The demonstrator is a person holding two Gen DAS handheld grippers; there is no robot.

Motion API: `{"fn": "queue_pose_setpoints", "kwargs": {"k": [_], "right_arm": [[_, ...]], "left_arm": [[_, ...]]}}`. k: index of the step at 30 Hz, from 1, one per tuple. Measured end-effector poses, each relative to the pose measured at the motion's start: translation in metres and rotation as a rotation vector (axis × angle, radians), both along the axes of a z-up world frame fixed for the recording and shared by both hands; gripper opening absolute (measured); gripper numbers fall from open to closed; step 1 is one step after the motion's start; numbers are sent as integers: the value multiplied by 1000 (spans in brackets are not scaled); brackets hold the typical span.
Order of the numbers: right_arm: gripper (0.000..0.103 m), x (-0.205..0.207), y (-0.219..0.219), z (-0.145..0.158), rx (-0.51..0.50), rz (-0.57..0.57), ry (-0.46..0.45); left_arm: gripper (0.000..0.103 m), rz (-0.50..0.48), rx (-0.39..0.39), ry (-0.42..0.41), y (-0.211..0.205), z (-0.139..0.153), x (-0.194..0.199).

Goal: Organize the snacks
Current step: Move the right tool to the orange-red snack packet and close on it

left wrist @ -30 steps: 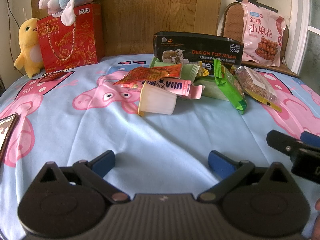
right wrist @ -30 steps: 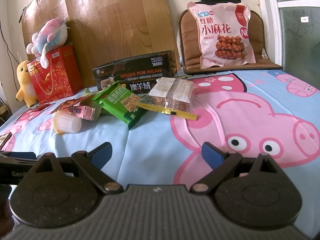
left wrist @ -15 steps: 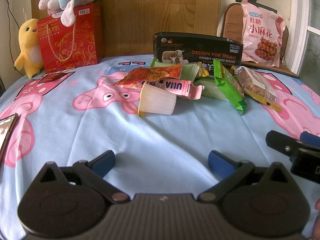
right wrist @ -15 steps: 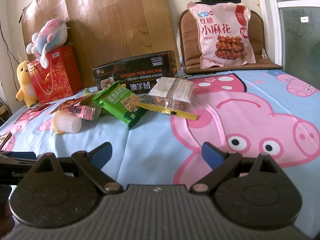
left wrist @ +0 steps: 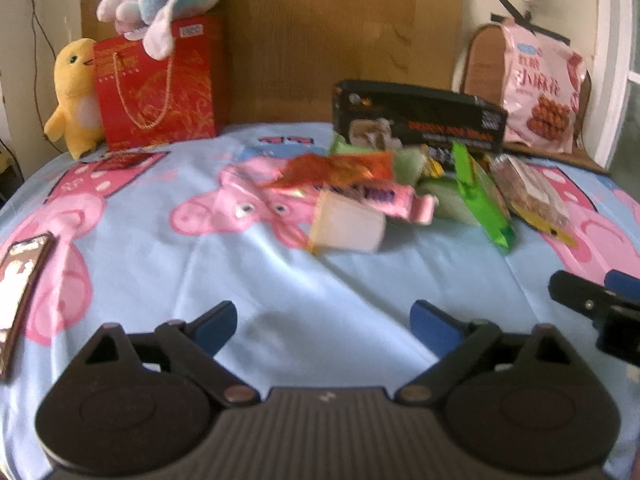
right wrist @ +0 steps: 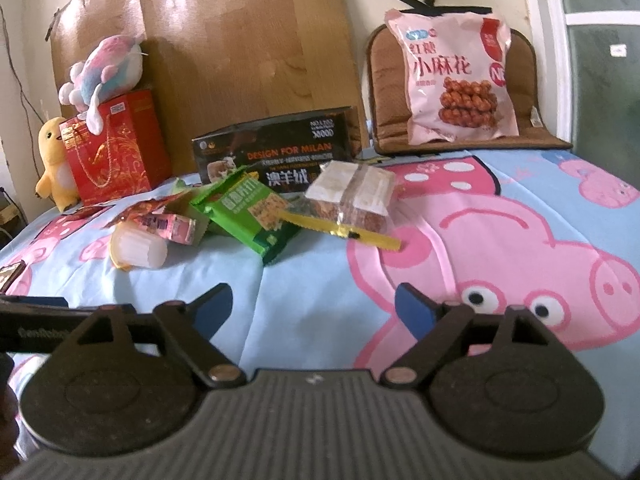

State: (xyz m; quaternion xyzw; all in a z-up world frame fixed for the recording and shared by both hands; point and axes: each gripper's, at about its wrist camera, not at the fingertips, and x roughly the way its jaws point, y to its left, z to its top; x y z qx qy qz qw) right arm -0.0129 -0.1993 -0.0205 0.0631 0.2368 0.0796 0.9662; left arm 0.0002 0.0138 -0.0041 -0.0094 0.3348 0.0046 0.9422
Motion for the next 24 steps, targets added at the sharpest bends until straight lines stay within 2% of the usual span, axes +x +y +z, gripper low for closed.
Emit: {"fn": "queue_pose_setpoints", "kwargs": {"k": [5,7,9,12,14,18,24], "right_arm": [[72,15,8,15,-5,87,-41],[65,25,11,22,29,127,-34],[55,38,15,30,75,173,-19],[45,53,27,42,137,246,-3],[39,59,36,48,166,290,4],[39,82,59,55,184,355,46],[41,113,72,43,190,364,164]], "left_arm": [[90,-18,-30,-45,23,21,11],[83,-21,-81,-41,37,30,19],[69,-20,-147,-25,54,38,31],[60,-12,-234,-6,78,48,47],[58,-16,-285,9,90,51,58],[58,-18,-329,31,101,51,79],[62,-60,-490,125,113,32,110]]}}
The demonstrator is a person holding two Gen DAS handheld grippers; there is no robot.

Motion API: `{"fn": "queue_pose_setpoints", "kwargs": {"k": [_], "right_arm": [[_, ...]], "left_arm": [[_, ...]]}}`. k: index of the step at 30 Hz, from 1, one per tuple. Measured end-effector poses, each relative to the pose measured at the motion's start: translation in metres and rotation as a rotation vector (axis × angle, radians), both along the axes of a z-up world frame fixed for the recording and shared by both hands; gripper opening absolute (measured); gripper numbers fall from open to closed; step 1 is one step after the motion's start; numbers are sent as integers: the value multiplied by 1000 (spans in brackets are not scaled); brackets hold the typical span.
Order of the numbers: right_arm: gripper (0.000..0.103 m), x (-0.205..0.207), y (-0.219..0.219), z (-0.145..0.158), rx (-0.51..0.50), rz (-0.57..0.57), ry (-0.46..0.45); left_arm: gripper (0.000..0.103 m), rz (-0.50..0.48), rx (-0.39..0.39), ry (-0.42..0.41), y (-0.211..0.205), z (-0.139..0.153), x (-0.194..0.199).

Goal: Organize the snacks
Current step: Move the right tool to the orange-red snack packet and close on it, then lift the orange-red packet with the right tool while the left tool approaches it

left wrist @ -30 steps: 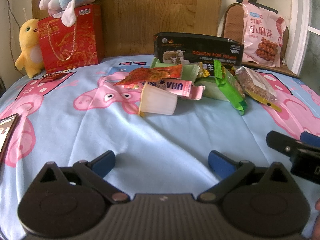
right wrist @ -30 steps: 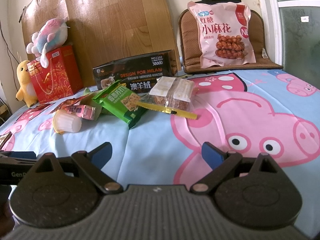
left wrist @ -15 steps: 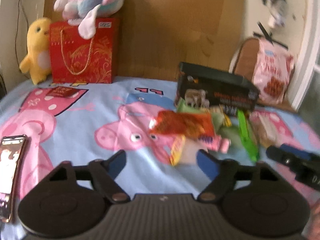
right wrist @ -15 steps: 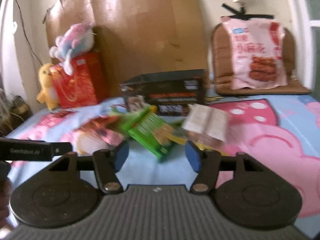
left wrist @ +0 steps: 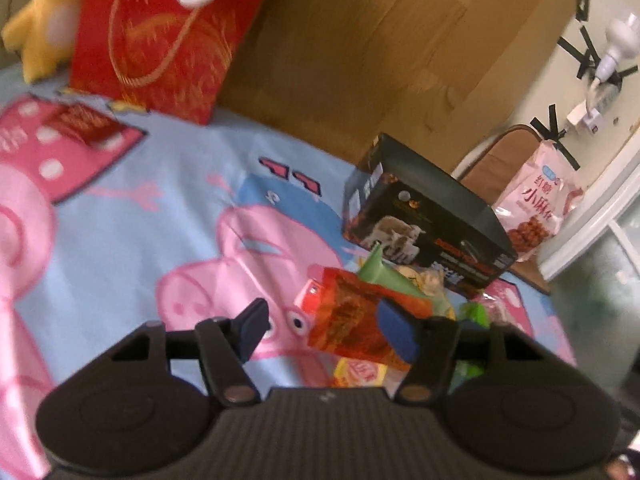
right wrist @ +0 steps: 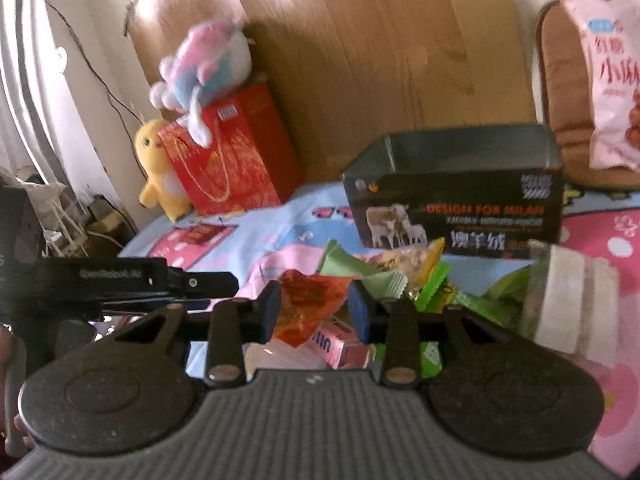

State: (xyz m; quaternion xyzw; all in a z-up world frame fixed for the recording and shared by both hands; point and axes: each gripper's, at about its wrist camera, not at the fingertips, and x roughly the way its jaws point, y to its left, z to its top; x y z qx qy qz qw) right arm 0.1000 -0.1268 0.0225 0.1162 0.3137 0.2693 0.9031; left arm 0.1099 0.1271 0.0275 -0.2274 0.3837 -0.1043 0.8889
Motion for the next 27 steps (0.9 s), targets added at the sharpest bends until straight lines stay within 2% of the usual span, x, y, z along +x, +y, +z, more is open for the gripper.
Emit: {"fn": "queue_pose_setpoints", "kwargs": {"k": [3,4,5,7,8,9,11,14,18,27], "right_arm": [[41,10,1,-10,-18,12,76],[41,12,0,-13,-12,15,95],[41,14,-1,-15,-2,18,111],[39,15,-3,-16,18,23,126],[34,15,-3,-15,25,23,125],[21,11,-4,-12,23,15,100],[13,1,-4,-3,4,24,37],[12,-21,-10,8,0,41,-38],[12,-54,-23,14,4,23,-78],[12,-95,-53,-19,-11,-72,3]], "left_arm": [[58,-33,-5,4,-7,-5,4],[54,-45,-5,8,-10,-7,6],[45,-57,-9,16,-14,-9,6],[39,-66,-20,19,-17,-12,5],[35,-58,-8,12,-19,-11,3],[28,-52,9,-5,-21,-8,-2],[26,-71,-12,-32,-20,-1,-13],[26,-85,-20,-70,-23,9,-32],[26,-133,-28,-72,-36,11,-55],[26,-256,44,-11,-82,-21,-90]]}}
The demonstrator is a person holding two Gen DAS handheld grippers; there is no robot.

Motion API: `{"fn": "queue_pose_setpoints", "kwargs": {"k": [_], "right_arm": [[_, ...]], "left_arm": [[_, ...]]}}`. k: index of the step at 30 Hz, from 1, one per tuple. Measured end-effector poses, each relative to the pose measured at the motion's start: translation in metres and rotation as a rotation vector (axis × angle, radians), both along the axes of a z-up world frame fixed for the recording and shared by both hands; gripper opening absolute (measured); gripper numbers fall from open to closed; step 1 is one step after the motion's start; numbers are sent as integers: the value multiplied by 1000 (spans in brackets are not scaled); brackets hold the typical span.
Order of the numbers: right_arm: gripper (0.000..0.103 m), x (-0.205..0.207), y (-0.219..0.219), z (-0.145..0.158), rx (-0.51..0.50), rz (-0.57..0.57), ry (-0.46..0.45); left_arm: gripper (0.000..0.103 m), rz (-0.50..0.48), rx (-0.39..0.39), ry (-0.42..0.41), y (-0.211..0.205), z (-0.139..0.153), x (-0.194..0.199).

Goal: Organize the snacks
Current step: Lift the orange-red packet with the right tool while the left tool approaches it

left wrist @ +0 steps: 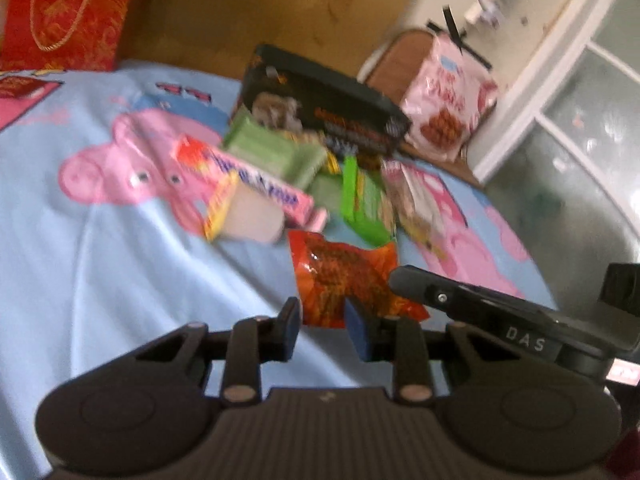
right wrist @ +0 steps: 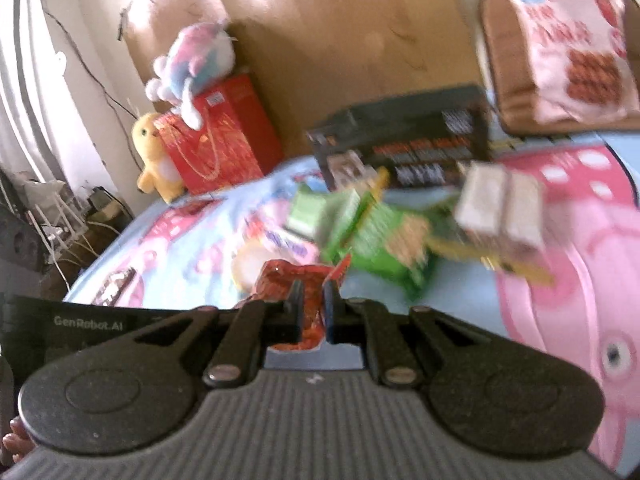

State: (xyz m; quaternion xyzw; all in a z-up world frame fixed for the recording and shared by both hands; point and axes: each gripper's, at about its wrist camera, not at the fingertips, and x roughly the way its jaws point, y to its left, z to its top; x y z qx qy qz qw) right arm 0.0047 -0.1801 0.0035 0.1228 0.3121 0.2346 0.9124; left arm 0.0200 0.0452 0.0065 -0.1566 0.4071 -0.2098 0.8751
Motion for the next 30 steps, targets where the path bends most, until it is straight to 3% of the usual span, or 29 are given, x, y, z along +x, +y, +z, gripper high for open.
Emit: {"fn": "queue_pose_setpoints", "kwargs": {"k": [4,10,13,14,16,20,23,25,27,30], "right_arm": [[13,-3,-7,-13,33,-31,68],[15,-5,-7,-14,40,-18,66],[16,-4,-8,-18,44,-8,77],[16,-2,-9,-19,47,-3,86],[17,-1,-10,-21,60,18,93],[39,-4,-5,-18,20,93,44],[40,-10,3,-18,-60,121,-13],[46,-13,6,-18,-90,148,-40],[59,-15,10,-18,-110,180,-63],[63,-18,19,-20,-167,194,-101]], "left_arm": [[25,0,28,11,-8,-10,-6],[30,1,54,-6,-13,-9,-8],[47,-7,34,-10,-13,-8,-7],[57,-7,28,-13,-13,-7,-7],[60,-3,37,-17,-15,-7,-4],[60,-4,29,-14,-14,-6,0],[60,-1,-5,-2,-9,-7,4],[60,5,-28,7,-5,-8,7],[60,6,-44,16,-1,-9,9],[56,12,-43,15,1,-9,12]]}}
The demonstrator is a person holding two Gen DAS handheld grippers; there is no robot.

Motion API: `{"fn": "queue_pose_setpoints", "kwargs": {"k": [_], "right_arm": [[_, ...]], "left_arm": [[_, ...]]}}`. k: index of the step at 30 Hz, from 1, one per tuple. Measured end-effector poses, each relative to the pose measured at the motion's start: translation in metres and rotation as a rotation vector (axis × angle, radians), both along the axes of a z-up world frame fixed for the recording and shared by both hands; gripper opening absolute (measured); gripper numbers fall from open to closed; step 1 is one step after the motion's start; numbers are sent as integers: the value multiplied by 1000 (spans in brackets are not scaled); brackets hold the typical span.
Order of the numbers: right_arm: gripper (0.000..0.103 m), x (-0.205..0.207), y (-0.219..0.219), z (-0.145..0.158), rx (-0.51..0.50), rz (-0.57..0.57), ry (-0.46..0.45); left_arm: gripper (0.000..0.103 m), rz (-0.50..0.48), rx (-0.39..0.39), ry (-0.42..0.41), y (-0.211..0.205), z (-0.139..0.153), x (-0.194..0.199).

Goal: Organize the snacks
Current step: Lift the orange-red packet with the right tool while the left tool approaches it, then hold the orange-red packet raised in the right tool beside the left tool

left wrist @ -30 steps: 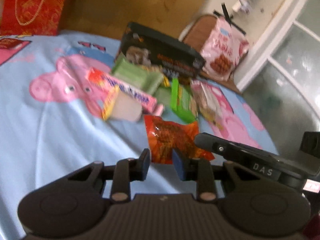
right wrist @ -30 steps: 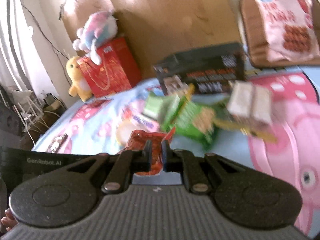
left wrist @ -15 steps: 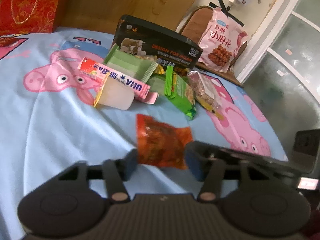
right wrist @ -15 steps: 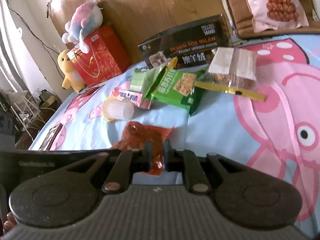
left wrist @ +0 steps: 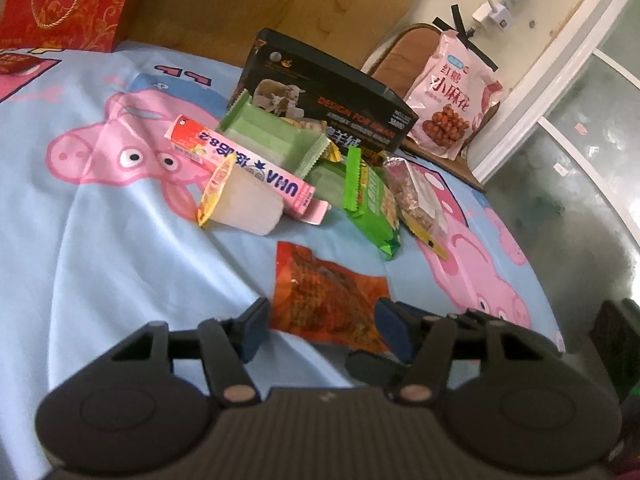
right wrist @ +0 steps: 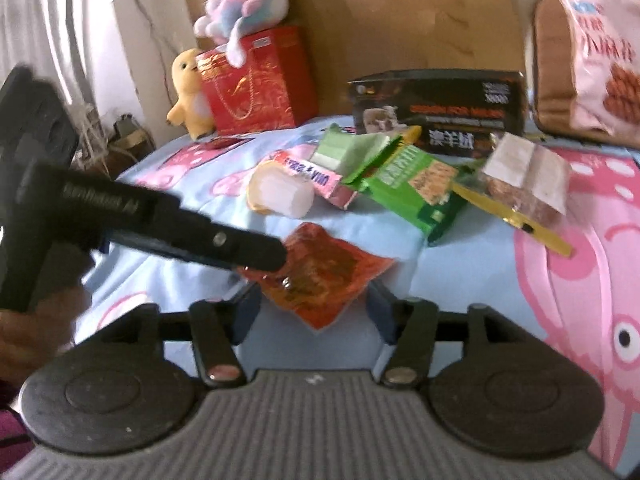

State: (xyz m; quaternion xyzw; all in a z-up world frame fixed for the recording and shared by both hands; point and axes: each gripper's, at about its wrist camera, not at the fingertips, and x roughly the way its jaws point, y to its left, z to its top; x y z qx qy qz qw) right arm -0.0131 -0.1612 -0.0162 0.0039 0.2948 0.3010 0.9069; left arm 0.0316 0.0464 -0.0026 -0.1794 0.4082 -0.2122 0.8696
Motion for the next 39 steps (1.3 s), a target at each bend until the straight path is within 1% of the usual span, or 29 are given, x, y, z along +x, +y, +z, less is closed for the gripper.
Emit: {"fn": "queue_pose_setpoints", "kwargs": {"k": [3,7,9,11,12,15,17,20,24,25,27,29,30,31,32,33,34,35,36,37,39], "right_arm": [[63,-2,5,-2,-42,-1,-33],[64,1,7,-3,-57,-16,-42],[64,1,10,-4,-70,-22,-52],[64,0,13,-4,-85,-26,-66],[63,-1,13,-4,-88,-30,-70],[61,-1,13,-4,-80,-36,-74],[59,-1,14,-4,-92,-39,-87],[57,-4,18,-5,-117,-43,-112],[52,-6,21,-6,-138,-43,-140],[52,-7,21,-6,-143,-43,-145],[52,-6,21,-7,-146,-43,-143],[52,-5,21,-7,-146,-44,-142],[52,-5,22,-7,-149,-47,-142],[52,-5,21,-6,-149,-50,-141],[52,-4,21,-6,-148,-53,-137],[52,-3,20,-7,-144,-56,-130],[52,-3,20,-6,-140,-59,-126],[52,-2,19,-7,-136,-62,-122],[52,-2,18,-7,-133,-64,-120],[52,-3,19,-7,-133,-66,-119],[53,-3,18,-7,-127,-69,-115]], "left_arm": [[53,0,5,-2,0,0,0],[49,-5,19,-4,-2,1,1],[38,-11,20,-4,-4,0,0],[31,-23,23,-4,-7,0,-1],[30,-28,27,-7,-8,-1,-2],[28,-27,39,-13,-11,-3,-1],[26,-28,31,-9,-11,-3,1],[26,-31,44,-16,-14,-3,1],[20,-52,37,-32,-17,1,-2],[21,-53,46,-36,-18,2,-3],[29,-37,68,-25,-19,2,0],[35,-40,57,-5,-19,0,5],[45,-44,50,-2,-19,0,7],[49,-54,38,0,-20,1,8],[51,-57,36,-3,-23,2,10],[50,-55,51,-7,-26,2,11],[48,-51,68,-17,-29,2,11],[36,-43,94,-27,-33,2,11],[33,-39,120,-35,-35,2,11],[31,-43,123,-40,-36,2,10],[25,-52,94,-29,-34,1,10]]}}
